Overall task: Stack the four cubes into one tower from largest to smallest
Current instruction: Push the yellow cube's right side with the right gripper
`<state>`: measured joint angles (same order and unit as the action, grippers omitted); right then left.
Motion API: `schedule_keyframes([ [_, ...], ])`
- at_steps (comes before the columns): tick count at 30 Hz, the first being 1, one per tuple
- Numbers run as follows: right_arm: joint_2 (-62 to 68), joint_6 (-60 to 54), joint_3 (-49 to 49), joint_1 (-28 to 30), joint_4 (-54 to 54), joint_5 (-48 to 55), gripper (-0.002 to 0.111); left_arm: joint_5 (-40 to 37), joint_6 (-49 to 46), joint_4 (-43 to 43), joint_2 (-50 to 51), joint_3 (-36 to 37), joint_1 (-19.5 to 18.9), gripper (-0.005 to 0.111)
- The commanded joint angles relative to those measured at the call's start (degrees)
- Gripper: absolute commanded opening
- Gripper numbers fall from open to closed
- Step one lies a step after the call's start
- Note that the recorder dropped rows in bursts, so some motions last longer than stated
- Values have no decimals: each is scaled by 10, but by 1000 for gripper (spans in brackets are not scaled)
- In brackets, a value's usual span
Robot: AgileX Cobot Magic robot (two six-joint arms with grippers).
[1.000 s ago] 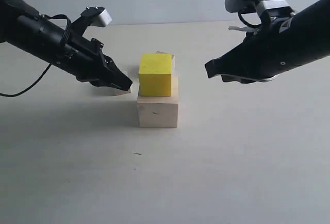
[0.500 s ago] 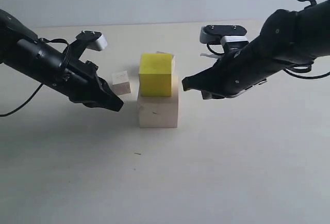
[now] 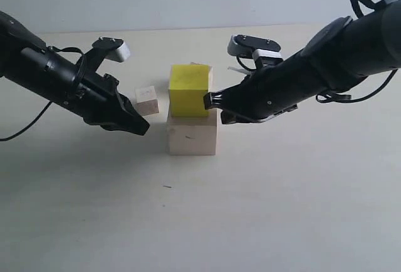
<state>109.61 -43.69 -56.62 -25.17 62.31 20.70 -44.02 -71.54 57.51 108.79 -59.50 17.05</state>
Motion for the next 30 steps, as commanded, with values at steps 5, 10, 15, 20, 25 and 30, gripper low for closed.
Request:
schedule_keyframes([
  [5,2,-32,-4,3,33,15,0,9,-3,0,-1,2,2,0],
  [10,2,-32,-4,3,36,21,0,9,-3,0,-1,2,2,0],
  [15,2,-36,-4,3,36,25,0,9,-3,0,-1,2,2,0],
  [20,2,-39,-4,3,36,25,0,10,-3,0,-1,2,2,0],
  [25,2,-85,-4,3,85,42,0,10,-5,0,-1,2,2,0],
  [30,2,-107,-4,3,108,46,0,10,-5,0,-1,2,2,0],
])
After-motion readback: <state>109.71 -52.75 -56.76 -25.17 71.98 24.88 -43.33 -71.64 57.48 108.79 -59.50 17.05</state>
